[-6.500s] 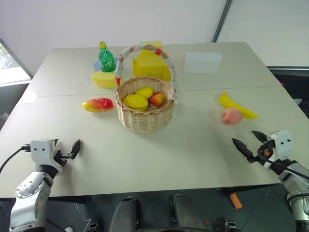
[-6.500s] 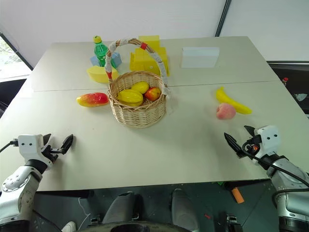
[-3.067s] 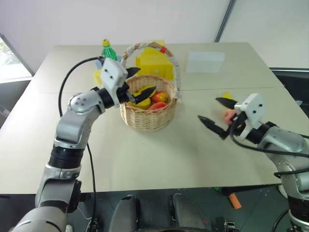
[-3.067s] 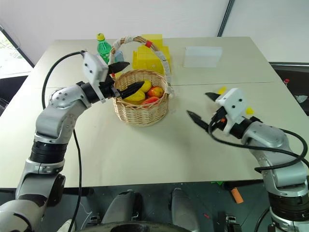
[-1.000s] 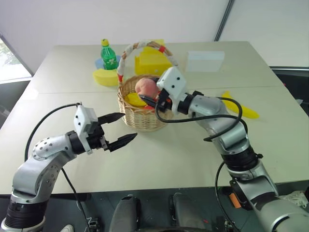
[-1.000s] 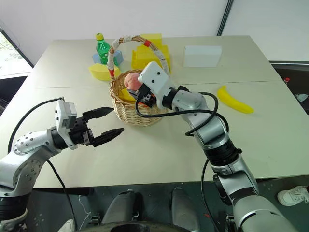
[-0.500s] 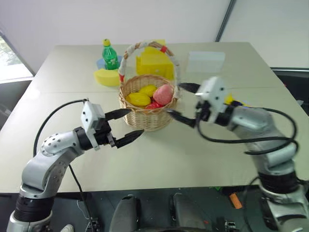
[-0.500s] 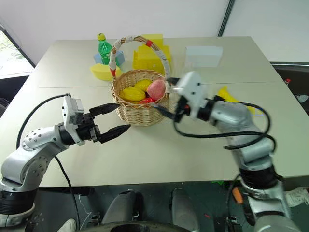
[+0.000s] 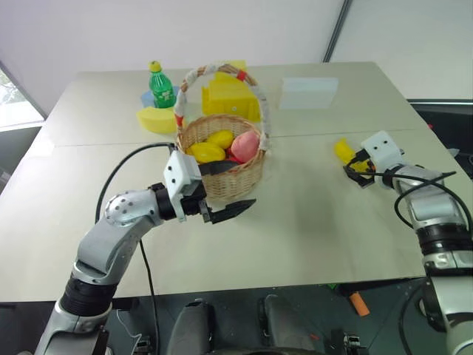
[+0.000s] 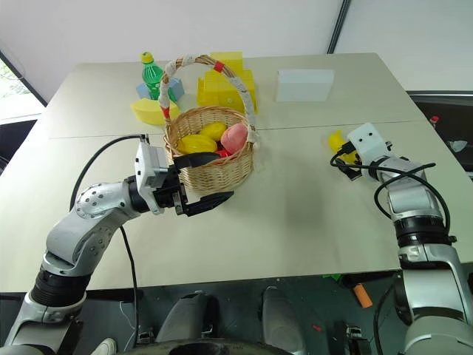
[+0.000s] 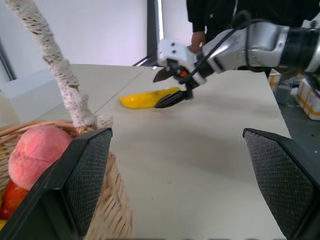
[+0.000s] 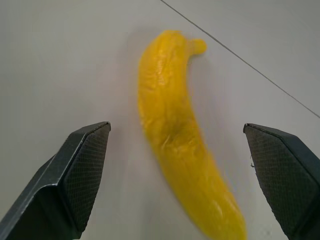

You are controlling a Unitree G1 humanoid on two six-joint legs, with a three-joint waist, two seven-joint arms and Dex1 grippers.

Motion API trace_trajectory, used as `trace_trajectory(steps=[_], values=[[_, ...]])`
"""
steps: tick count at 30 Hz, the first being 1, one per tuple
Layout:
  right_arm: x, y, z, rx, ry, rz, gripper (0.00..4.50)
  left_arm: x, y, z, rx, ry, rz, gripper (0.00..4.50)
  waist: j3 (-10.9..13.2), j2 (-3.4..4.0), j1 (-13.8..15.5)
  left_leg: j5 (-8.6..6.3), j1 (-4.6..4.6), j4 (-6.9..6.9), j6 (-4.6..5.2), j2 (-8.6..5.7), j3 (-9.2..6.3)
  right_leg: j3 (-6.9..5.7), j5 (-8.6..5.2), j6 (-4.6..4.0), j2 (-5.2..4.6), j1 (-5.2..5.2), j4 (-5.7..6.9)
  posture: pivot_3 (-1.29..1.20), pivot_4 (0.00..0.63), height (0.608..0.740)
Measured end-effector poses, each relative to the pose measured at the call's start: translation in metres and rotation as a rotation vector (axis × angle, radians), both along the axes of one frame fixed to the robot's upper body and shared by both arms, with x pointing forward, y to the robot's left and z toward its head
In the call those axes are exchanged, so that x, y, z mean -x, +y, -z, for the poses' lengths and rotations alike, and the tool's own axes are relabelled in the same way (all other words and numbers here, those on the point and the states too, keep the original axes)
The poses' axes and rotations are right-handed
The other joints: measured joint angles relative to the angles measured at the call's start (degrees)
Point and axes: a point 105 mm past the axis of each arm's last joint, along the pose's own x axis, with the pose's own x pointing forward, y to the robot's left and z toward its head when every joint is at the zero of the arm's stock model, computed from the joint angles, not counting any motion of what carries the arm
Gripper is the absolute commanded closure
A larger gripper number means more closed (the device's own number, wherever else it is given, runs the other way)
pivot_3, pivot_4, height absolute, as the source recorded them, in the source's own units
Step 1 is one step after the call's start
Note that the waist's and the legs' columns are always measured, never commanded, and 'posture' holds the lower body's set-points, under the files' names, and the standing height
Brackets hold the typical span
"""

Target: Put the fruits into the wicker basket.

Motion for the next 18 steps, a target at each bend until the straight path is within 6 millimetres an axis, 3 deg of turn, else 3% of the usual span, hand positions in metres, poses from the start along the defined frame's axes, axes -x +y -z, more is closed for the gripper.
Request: trace_trajectory(steps=[2, 6, 8, 14, 17, 18], values=[[-0.005, 0.0, 0.004, -0.008, 0.011, 0.002, 0.91, 0.001, -0.001, 0.002, -0.006, 0.003, 0.001, 0.0, 0.01, 0.02, 0.07, 0.0, -0.02, 0.0, 0.0, 0.0, -0.01, 0.0, 0.0, 0.0, -0.03, 0.0, -0.01, 0.0, 0.15, 0.74], [-0.008, -0.002, 0.008, -0.008, 0.022, 0.0, 3.02, 0.001, 0.002, 0.009, -0.014, 0.025, -0.012, 0.0, 0.01, 0.02, 0.34, 0.0, -0.06, 0.0, 0.0, 0.0, -0.04, -0.02, 0.0, 0.0, -0.11, 0.0, -0.04, 0.0, 0.15, 0.74], [-0.009, -0.003, 0.007, -0.002, 0.018, -0.001, 3.8, 0.002, 0.002, 0.011, -0.017, 0.03, -0.016, 0.0, 0.01, 0.02, 0.27, 0.0, -0.06, 0.0, 0.0, -0.01, -0.04, -0.02, 0.0, 0.01, -0.13, 0.01, -0.05, 0.0, 0.15, 0.74], [-0.002, 0.005, -0.004, 0.077, -0.039, -0.086, 3.85, 0.002, 0.008, 0.014, -0.014, 0.042, -0.048, 0.0, 0.04, 0.07, 0.27, 0.0, -0.08, -0.01, 0.0, 0.0, -0.05, -0.02, 0.0, 0.01, -0.14, -0.02, -0.05, 0.0, 0.15, 0.74], [0.019, 0.026, -0.027, 0.133, -0.099, -0.261, 3.85, -0.002, 0.03, 0.014, -0.029, 0.04, -0.125, 0.0, 0.12, 0.21, 0.43, -0.01, -0.15, -0.04, 0.01, 0.05, -0.13, -0.06, 0.0, 0.01, -0.14, -0.09, -0.01, 0.0, 0.15, 0.74], [0.035, 0.038, -0.04, 0.133, -0.122, -0.352, 3.85, -0.005, 0.039, 0.01, -0.021, 0.036, -0.155, 0.0, 0.17, 0.29, 0.44, -0.01, -0.16, -0.04, 0.02, 0.06, -0.13, -0.08, 0.0, 0.01, -0.14, -0.09, -0.02, 0.0, 0.15, 0.74]])
